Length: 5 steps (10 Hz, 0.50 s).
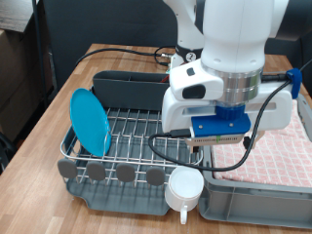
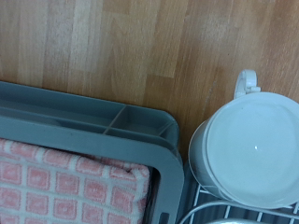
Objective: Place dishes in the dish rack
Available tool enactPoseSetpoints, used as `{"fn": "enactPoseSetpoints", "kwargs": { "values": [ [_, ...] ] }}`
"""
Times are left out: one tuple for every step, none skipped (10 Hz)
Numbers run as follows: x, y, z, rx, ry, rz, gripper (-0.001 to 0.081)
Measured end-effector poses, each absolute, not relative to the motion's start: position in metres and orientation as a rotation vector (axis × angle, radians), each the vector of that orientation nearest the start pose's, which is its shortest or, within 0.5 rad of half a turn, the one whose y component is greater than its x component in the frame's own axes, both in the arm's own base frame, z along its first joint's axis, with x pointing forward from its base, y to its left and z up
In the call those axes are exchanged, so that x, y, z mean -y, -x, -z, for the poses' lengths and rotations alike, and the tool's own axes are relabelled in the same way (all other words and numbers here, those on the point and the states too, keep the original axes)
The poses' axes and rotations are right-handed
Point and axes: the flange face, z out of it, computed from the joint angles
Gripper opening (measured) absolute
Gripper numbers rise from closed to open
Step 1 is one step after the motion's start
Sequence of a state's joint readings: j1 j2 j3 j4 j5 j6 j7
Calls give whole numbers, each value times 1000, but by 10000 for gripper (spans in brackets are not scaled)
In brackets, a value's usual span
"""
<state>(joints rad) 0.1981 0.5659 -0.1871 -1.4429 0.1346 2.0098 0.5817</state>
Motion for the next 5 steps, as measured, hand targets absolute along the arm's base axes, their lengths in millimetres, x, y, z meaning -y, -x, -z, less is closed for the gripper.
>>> {"fn": "enactPoseSetpoints", "kwargs": {
  "values": [
    [-42,-709,-376,-910,2983,24,803],
    [-44,-709,-386,-908,2990,51,803],
    [-47,-711,-395,-906,3000,76,803],
    [-49,-712,-403,-903,3009,85,803],
    [-51,-713,-411,-905,3017,90,803]
  ]
}}
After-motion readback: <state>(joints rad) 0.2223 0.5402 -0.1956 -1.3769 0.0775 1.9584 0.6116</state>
